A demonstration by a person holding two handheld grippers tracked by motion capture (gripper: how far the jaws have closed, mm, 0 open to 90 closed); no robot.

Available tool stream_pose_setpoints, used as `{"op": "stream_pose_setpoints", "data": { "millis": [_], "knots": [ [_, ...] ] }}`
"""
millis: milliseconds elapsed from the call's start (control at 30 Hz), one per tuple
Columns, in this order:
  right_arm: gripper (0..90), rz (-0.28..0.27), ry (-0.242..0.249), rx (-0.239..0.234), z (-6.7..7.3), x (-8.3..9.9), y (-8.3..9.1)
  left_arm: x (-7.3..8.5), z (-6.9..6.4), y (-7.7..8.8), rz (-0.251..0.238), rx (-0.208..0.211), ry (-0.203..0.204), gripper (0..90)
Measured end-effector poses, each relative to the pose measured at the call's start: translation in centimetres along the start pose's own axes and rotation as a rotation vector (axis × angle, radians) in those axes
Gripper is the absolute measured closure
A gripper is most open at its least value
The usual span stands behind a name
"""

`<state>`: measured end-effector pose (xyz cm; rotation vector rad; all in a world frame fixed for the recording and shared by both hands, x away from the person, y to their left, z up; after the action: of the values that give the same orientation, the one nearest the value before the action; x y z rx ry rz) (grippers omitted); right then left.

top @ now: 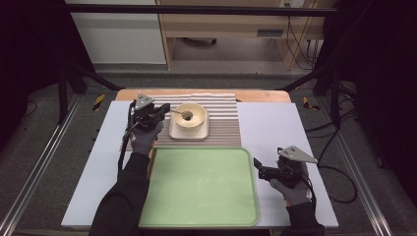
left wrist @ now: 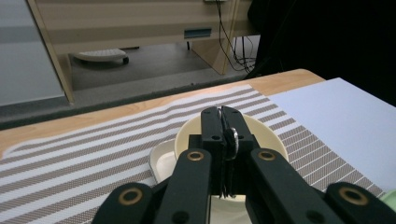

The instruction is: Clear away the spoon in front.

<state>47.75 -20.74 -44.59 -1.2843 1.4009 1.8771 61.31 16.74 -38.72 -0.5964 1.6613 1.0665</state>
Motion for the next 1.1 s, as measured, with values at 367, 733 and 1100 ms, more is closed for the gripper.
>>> {"op": "stream_pose_setpoints", "data": {
  "millis": [367,733,1100],
  "knots": [
    [5.8,-0.004,0.002,0.0,0.0,-0.1,0.1,-2.0,-1.0,2.6,-0.042,0.018,-0.013,88.5],
    [5.7,-0.007,0.009,-0.005,0.2,-0.1,0.1,-2.6,-2.6,5.7,-0.037,0.07,-0.015,88.5],
    [5.5,-0.001,0.023,-0.008,0.3,0.0,0.1,-0.9,-4.2,8.6,-0.023,0.115,-0.035,88.5]
  ]
}}
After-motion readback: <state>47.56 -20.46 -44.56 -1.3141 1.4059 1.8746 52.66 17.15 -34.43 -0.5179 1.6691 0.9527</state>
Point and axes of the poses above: each handheld gripper's, and its own axes: y roughly backward along the jaws, x roughly out of its underside, z roughly to its left, the point moved 5 cm from there along -y, roughly forward along the jaws, and after that the axes turned 2 degrees about z, right-handed, at the moved point
